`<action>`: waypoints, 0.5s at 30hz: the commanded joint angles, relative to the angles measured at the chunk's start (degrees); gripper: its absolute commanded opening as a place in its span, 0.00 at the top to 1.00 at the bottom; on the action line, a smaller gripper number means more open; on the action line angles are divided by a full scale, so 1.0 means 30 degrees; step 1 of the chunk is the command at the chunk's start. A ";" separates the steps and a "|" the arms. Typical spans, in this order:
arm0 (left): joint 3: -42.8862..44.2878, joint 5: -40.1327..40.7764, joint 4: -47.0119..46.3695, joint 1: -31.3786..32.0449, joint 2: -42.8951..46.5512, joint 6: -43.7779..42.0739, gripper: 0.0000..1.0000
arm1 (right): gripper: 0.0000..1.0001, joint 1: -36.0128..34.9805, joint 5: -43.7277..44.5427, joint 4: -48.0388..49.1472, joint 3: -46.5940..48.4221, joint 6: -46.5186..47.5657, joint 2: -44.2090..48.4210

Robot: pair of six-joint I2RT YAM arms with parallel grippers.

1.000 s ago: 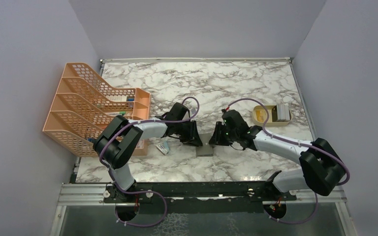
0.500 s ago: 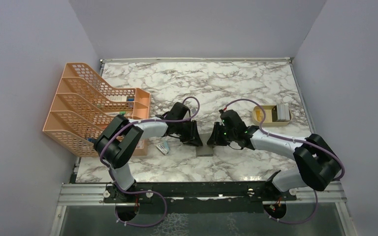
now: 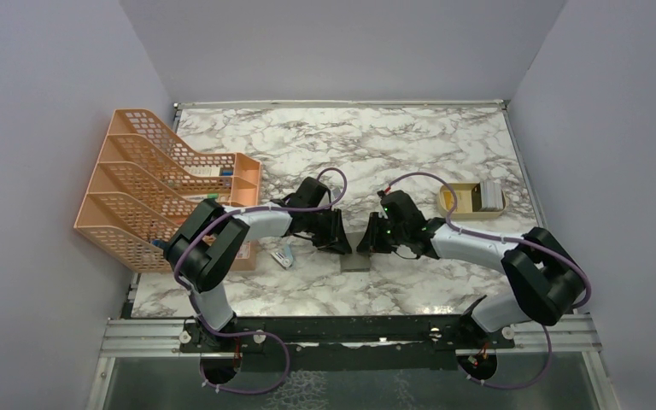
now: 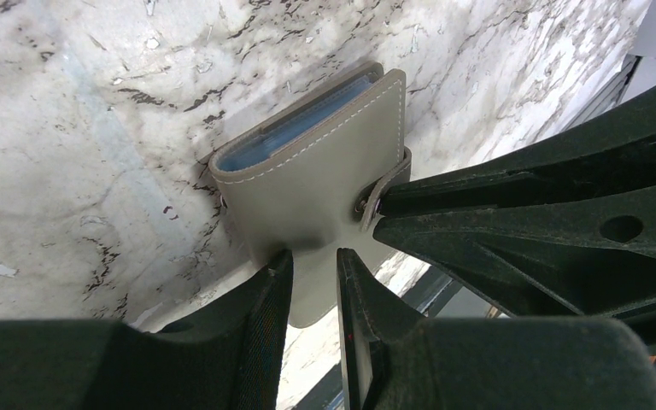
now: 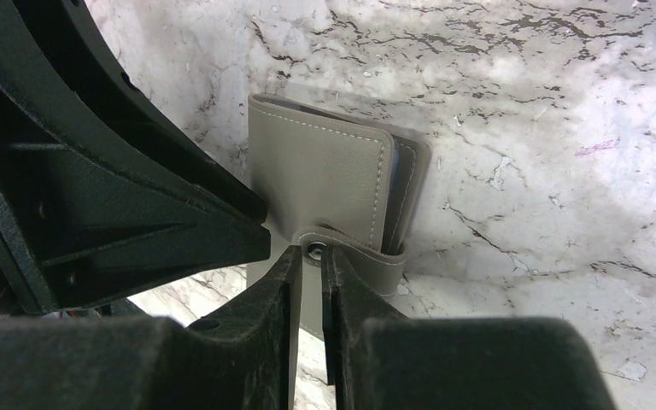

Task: Put the credit cards into the card holder
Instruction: Close the card holder at the center of the board.

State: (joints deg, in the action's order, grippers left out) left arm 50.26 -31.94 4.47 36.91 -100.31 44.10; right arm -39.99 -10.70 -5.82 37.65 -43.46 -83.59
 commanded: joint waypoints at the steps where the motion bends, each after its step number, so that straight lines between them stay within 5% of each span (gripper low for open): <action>1: 0.0213 0.1732 0.0535 0.0113 -0.0863 -0.0607 0.71 | 0.86 0.0102 -0.0560 0.0320 -0.0039 0.0079 -0.0388; 15: 0.0253 0.1804 0.0540 0.0179 -0.0919 -0.0541 0.71 | 0.89 0.0105 0.1310 -0.2646 0.1182 0.0514 -0.1312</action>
State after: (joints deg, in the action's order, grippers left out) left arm 50.78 -31.94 5.10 37.26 -100.60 44.10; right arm -39.72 -10.17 -8.64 39.68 -43.18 -85.32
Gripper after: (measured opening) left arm 0.292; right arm 0.115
